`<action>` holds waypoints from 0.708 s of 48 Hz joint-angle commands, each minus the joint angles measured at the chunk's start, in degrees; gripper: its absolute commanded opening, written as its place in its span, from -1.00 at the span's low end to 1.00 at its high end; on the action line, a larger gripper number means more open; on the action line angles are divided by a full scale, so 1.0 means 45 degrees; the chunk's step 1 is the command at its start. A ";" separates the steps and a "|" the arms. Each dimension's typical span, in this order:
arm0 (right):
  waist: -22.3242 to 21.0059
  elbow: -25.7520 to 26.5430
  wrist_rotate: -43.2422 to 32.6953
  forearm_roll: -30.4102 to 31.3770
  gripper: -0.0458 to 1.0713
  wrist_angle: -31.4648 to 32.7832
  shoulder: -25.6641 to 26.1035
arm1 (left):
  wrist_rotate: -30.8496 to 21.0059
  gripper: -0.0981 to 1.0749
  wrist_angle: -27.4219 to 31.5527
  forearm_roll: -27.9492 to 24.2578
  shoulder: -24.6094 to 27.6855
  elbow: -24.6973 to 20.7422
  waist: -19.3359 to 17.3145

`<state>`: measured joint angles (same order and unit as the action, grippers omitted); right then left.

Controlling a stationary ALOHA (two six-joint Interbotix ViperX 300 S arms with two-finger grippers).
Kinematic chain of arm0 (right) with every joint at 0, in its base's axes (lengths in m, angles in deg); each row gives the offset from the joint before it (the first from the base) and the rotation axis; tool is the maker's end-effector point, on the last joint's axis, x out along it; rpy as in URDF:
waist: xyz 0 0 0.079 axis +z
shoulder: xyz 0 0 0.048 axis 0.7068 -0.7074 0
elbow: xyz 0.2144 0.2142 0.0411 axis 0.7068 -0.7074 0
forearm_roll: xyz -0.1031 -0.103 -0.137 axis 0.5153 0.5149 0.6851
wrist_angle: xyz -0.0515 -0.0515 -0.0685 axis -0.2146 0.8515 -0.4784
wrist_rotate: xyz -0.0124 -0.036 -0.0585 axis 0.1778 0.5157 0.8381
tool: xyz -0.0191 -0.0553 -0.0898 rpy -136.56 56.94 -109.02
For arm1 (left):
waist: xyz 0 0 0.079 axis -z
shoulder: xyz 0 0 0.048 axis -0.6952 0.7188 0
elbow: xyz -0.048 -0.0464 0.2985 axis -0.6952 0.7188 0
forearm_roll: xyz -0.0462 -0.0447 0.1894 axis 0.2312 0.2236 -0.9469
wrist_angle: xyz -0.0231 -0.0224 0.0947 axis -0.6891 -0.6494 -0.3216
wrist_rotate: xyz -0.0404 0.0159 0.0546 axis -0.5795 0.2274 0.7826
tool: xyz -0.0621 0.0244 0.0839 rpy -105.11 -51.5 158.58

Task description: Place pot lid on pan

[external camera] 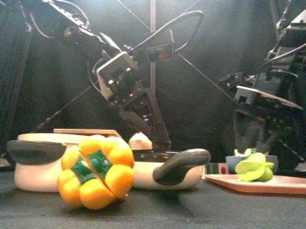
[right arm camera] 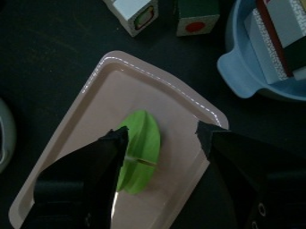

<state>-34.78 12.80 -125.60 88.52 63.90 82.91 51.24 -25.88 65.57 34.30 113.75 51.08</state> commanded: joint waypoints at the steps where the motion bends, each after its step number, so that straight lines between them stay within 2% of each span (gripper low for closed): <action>1: -0.0039 0.0176 -0.0020 0.0039 0.77 -0.0020 0.0156 | -0.0039 0.32 -0.0117 0.0000 -0.0137 -0.0195 -0.0078; 34: -0.0059 0.0195 -0.0020 0.0059 0.77 -0.0020 0.0156 | -0.0020 0.33 0.0078 0.0000 -0.0215 -0.0156 -0.0117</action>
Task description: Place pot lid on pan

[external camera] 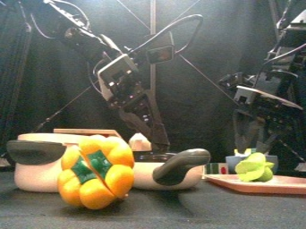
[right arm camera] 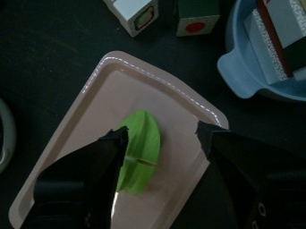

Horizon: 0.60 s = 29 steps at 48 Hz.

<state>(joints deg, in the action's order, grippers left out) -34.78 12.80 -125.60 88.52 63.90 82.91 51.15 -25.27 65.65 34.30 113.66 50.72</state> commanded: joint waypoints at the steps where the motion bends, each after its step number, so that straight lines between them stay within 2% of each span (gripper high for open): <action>1: -0.0039 0.0195 -0.0020 0.0059 0.77 -0.0020 0.0156 | 0.0000 0.34 -0.0059 0.0000 -0.0234 -0.0137 -0.0039; 18: -0.0039 0.0215 -0.0020 0.0078 0.77 -0.0020 0.0156 | 0.0000 0.50 -0.0059 0.0000 -0.0313 -0.0176 -0.0039; 29: -0.0059 0.0195 -0.0020 0.0059 0.77 -0.0020 0.0156 | -0.0020 0.52 -0.0059 0.0000 -0.0547 -0.0215 -0.0039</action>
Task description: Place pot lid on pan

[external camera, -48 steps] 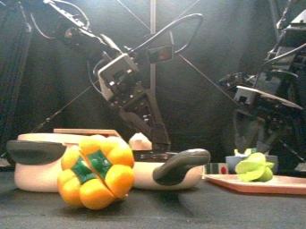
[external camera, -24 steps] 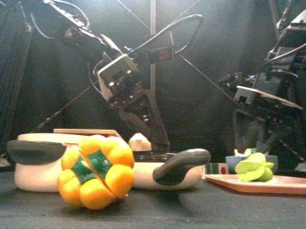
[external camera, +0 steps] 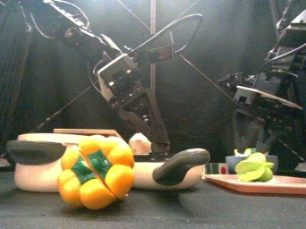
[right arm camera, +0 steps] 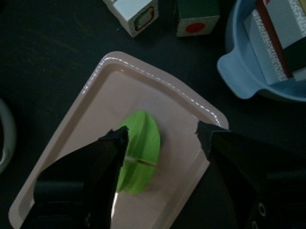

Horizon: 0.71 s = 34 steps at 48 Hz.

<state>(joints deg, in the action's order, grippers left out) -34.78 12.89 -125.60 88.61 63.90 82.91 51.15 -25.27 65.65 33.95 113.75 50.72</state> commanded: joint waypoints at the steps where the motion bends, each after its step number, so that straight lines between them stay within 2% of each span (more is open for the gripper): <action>1: -0.0059 0.0195 -0.0020 0.0039 0.77 -0.0020 0.0156 | -0.0020 0.52 -0.0059 0.0000 -0.0488 -0.0234 -0.0020; 19: -0.0039 0.0195 0.0000 0.0039 0.77 -0.0020 0.0156 | -0.0059 0.52 -0.0215 -0.0020 -0.1250 -0.0176 0.0000; 34: -0.0039 0.0254 0.0098 0.0020 0.77 -0.0059 0.0176 | -0.0078 0.51 -0.0293 0.0000 -0.1387 -0.0059 0.0039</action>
<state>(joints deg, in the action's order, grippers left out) -34.87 12.89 -125.60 88.61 63.72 82.91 50.89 -25.88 65.65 29.55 114.01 50.81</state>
